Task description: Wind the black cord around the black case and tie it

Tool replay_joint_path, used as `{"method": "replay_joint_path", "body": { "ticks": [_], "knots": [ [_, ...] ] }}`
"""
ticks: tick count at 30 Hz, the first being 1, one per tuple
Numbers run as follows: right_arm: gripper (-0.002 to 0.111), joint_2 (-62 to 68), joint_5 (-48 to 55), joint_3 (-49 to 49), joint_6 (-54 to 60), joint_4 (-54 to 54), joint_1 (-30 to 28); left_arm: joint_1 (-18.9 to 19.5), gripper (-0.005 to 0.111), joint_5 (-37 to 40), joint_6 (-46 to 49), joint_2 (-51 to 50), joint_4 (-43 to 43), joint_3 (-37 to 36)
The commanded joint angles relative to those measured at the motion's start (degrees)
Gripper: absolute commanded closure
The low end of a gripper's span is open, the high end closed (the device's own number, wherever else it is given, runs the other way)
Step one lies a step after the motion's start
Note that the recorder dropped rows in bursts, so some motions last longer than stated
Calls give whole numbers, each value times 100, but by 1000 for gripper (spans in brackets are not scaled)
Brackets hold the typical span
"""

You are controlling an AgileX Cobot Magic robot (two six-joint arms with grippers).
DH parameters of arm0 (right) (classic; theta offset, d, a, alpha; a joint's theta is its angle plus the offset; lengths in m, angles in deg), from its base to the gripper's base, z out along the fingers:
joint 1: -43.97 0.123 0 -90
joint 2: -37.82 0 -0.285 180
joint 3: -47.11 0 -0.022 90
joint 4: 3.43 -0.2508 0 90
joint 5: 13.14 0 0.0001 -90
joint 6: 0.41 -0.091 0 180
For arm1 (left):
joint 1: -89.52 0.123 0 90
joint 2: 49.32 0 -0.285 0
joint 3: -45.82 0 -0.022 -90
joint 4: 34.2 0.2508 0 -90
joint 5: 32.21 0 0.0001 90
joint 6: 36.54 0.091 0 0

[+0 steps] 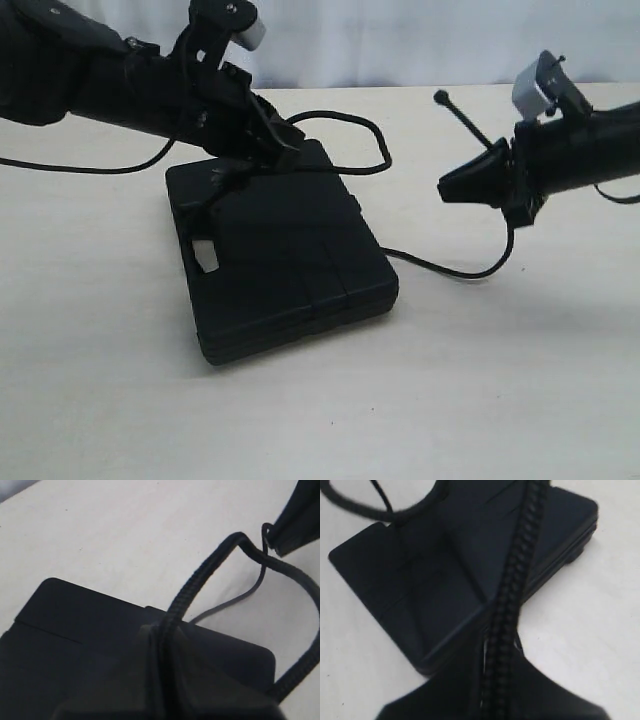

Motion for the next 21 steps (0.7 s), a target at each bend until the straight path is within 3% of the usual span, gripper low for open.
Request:
{"method": "replay_joint_path", "body": {
  "ticks": [1, 6, 10, 21],
  "knots": [
    [104, -38, -260, -517, 524, -68, 46, 253, 107, 863, 19, 41, -89, 40],
    [104, -8, -453, -624, 902, -68, 584, 345, 107, 1396, 474, 41, -424, 40],
    [104, -8, -1054, -624, 694, -25, 1083, 345, 107, 1585, 987, 41, -1275, 40],
    [104, -8, -208, -612, 1236, -1014, 1144, 345, 107, 1708, 1160, 28, -1548, 40]
  ]
}}
